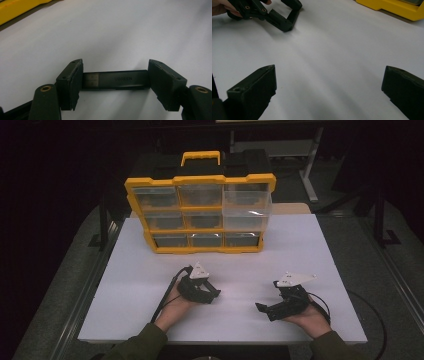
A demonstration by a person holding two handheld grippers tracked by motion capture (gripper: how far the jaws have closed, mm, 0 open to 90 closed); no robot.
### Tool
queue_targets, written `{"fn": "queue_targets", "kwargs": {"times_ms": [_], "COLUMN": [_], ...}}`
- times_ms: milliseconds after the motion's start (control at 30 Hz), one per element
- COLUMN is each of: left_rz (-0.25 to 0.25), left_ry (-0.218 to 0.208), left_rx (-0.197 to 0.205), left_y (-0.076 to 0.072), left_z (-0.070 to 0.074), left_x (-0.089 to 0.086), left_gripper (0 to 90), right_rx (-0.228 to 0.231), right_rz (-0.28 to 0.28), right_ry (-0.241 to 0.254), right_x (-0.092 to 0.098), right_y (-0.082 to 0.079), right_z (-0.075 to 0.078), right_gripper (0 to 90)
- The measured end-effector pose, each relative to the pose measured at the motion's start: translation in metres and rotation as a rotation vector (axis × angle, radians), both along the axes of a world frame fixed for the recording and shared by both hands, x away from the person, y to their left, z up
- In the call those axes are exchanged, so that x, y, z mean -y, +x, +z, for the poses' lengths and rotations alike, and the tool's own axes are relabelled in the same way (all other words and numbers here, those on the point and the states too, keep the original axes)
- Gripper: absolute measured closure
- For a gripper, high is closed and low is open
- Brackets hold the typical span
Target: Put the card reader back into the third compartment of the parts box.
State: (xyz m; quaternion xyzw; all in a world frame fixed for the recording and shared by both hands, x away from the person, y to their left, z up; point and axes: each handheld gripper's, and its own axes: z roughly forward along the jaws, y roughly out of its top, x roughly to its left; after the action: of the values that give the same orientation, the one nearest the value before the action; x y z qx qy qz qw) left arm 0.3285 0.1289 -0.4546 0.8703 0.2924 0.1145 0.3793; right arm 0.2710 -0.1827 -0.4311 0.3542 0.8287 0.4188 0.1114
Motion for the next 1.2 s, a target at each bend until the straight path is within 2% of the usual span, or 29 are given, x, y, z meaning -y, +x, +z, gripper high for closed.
{"fn": "queue_targets", "kwargs": {"times_ms": [333, 400, 567, 833, 1200], "left_rz": [-0.035, -0.046, -0.062, -0.093, -0.145], "left_ry": [-0.034, -0.042, -0.047, -0.082, -0.095], "left_rx": [-0.031, -0.044, -0.046, -0.076, -0.072], "left_y": [0.003, 0.004, 0.005, 0.008, 0.012], "left_z": [0.007, 0.011, 0.016, 0.026, 0.047], "left_x": [-0.006, -0.009, -0.012, -0.015, -0.02], "left_gripper": [30.3, 30.3, 30.3, 30.3, 30.3], "right_rx": [-0.003, -0.003, -0.004, -0.007, -0.004], "right_rz": [0.007, 0.01, 0.015, 0.021, 0.021], "right_ry": [-0.001, 0.0, 0.001, 0.009, 0.013], "right_x": [-0.001, -0.001, 0.0, -0.001, -0.001], "right_y": [0.0, 0.0, 0.0, 0.0, -0.001], "right_z": [-0.001, -0.001, -0.001, -0.001, 0.0], "right_gripper": [0.0, 0.0, 0.0, 0.0, 0.0]}}
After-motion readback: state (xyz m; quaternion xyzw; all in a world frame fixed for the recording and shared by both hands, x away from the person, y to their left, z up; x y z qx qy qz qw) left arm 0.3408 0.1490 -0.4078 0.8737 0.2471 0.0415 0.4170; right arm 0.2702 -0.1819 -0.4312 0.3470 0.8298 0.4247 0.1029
